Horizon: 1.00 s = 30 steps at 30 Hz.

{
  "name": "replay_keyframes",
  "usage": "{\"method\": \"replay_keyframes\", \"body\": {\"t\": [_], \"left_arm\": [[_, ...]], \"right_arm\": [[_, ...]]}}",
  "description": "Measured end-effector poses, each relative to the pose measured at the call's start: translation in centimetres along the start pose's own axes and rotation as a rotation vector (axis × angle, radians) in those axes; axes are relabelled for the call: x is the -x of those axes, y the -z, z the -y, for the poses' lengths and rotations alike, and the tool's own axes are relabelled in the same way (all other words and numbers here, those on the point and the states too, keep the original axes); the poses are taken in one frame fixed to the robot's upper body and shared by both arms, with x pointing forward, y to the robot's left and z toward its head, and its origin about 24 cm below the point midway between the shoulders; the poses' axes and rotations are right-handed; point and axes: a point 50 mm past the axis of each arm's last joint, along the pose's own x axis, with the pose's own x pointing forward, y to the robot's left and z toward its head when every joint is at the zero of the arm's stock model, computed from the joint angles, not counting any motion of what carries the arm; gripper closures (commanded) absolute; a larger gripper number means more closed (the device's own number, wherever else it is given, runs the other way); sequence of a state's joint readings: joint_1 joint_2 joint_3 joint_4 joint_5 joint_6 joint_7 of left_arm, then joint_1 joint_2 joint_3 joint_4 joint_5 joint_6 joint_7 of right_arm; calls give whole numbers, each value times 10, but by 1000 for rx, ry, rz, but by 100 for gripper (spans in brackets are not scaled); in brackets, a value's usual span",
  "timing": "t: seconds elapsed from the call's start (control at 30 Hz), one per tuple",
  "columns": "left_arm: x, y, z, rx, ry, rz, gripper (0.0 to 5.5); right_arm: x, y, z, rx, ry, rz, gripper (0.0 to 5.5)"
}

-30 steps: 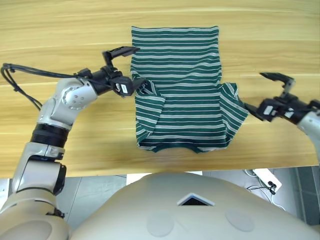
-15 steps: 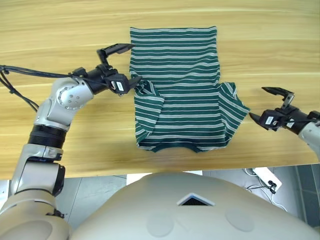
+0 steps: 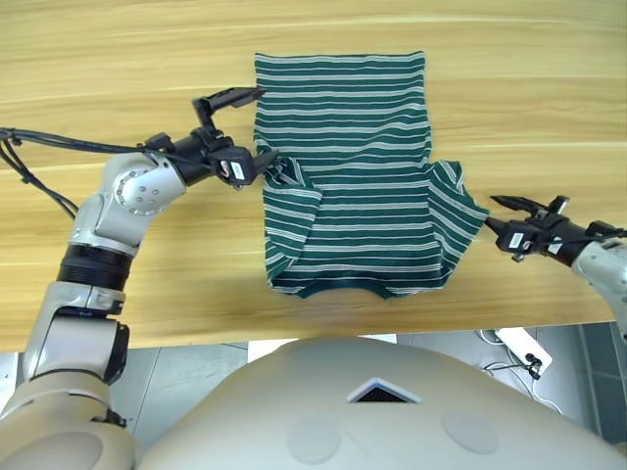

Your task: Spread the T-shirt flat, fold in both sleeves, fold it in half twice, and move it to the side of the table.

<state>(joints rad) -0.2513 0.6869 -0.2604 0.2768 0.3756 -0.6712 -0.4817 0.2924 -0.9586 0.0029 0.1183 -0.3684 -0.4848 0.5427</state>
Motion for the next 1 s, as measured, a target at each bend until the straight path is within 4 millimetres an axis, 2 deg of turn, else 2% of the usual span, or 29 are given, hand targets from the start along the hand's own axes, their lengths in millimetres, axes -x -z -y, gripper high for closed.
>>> {"method": "replay_keyframes", "body": {"t": [0.2,0.23,0.57,0.73,0.83,1.0], "left_arm": [[-1,0,1,-9,10,-3,71],[-1,0,1,-9,9,-3,71],[-1,0,1,-10,1,-3,71],[-1,0,-1,-14,-2,-1,71],[-2,0,-1,-15,-3,0,71],[-2,-1,-2,-18,-5,2,71]], "right_arm": [[-2,0,-3,-7,-9,3,540],[-3,1,-4,-10,-10,3,547],[-3,-5,-7,-16,0,53,547],[2,-24,8,-11,81,165,547],[7,-42,13,6,104,267,547],[9,-58,21,48,106,339,547]]}}
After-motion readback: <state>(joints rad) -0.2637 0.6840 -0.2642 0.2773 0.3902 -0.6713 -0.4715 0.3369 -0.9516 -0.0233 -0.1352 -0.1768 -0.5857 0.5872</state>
